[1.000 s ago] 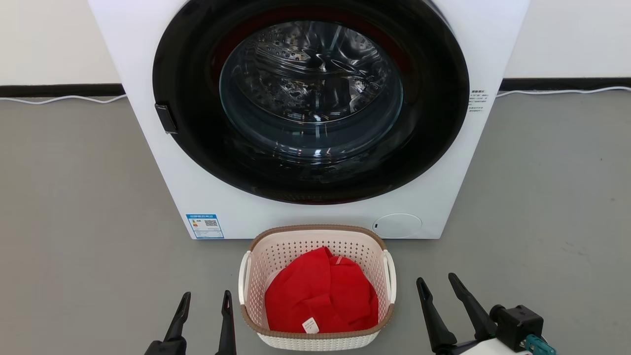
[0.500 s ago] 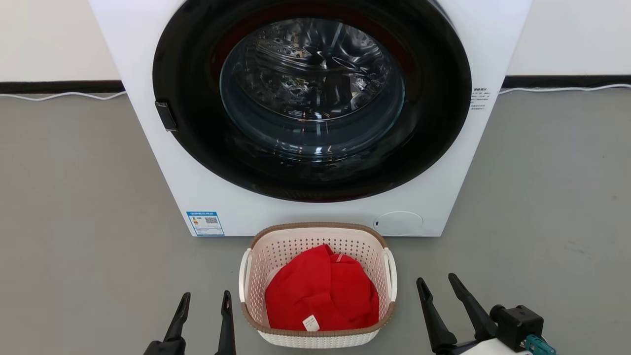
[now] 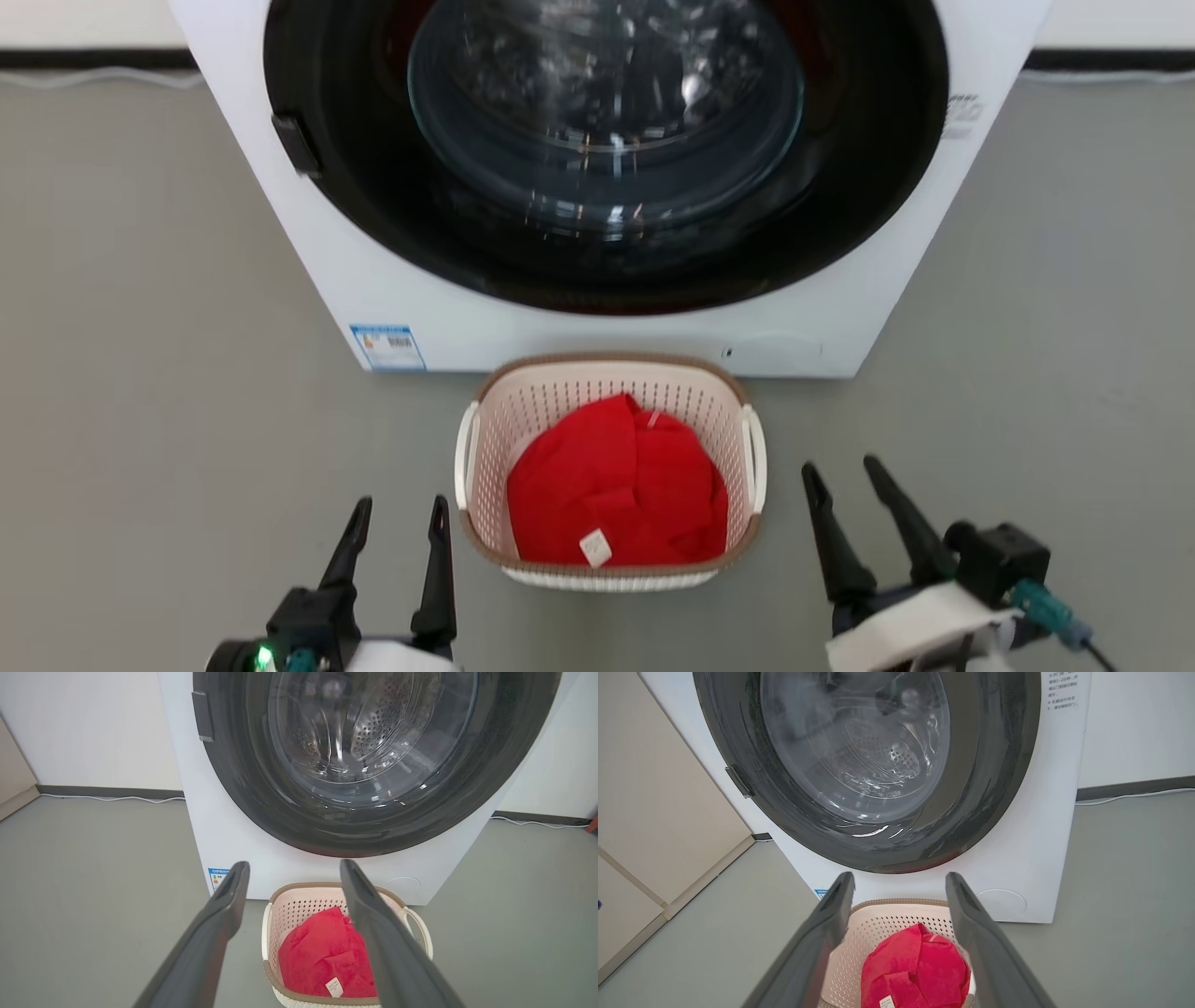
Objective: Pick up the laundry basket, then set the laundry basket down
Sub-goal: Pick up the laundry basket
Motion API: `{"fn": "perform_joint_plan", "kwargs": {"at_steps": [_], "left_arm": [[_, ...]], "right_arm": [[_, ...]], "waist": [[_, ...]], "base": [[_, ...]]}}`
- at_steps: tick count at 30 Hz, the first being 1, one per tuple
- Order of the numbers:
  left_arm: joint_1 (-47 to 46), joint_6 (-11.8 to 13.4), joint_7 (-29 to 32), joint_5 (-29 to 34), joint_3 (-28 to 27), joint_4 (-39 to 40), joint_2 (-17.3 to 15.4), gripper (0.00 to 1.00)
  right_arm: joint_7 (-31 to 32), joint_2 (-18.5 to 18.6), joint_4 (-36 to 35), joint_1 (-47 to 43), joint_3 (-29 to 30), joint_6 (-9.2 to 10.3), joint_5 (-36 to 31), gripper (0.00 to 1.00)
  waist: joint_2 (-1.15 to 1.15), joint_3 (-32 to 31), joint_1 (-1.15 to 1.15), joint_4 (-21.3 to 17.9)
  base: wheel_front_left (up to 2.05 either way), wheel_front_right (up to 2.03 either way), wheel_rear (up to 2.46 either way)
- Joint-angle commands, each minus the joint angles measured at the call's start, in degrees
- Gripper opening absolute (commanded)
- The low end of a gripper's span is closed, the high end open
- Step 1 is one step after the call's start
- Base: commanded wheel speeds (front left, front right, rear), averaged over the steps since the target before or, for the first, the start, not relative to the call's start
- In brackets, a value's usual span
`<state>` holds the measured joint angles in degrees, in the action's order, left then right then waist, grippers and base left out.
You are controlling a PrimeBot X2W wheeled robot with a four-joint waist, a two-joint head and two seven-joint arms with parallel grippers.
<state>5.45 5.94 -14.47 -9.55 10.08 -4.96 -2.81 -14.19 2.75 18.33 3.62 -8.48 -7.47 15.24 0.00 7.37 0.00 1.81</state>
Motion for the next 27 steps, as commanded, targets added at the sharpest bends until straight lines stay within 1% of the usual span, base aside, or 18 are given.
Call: {"fn": "perform_joint_plan", "kwargs": {"at_steps": [1, 2, 9, 17, 20, 21, 27], "left_arm": [[-4.1, -0.7, -0.5, 0.0, -1.6, 0.2, -0.1, 1.00], [-4.1, -0.7, -0.5, 0.0, -1.6, 0.2, -0.1, 1.00], [-12.8, -2.6, -0.5, -0.6, -2.7, -3.3, -0.1, 1.00], [-22.6, -4.7, -0.5, -1.7, -1.6, -9.6, -0.1, 1.00], [-25.9, -5.5, -0.5, -3.3, -1.3, -12.5, -0.1, 1.00], [-28.1, -6.2, -0.5, -4.3, -0.9, -14.9, -0.1, 1.00], [-34.2, -7.8, -0.5, -6.3, -0.6, -21.7, -0.1, 1.00]], "right_arm": [[-0.8, 0.1, -1.5, 3.2, -0.6, -0.02, -0.2, 1.00], [-0.8, 0.1, -1.5, 3.2, -0.6, -0.02, -0.2, 1.00], [-0.8, 0.1, -0.6, 8.4, 2.3, -0.02, -2.0, 1.00], [-0.8, 0.1, 2.2, 16.3, 5.6, -0.02, -4.6, 1.00], [-0.8, 0.1, 3.7, 19.4, 6.4, -0.02, -5.8, 1.00], [-0.8, 0.1, 4.7, 20.9, 7.0, -0.02, -6.5, 1.00], [-0.8, 0.1, 7.8, 23.9, 9.1, -0.02, -8.5, 1.00]], "waist": [[0.00, 4.1, 0.00, 0.8], [0.00, 4.1, 0.00, 0.8], [0.00, 13.0, 0.00, 2.3], [0.00, 23.1, 0.00, 3.9], [0.00, 26.2, 0.00, 4.6], [0.00, 27.9, 0.00, 5.2], [0.00, 31.8, 0.00, 6.5]], "base": [[0.00, 0.00, 0.00], [0.00, 0.00, 0.00], [0.00, 0.00, 0.00], [0.00, 0.00, 0.00], [0.00, 0.00, 0.00], [0.00, 0.00, 0.00], [0.00, 0.00, 0.00]]}}
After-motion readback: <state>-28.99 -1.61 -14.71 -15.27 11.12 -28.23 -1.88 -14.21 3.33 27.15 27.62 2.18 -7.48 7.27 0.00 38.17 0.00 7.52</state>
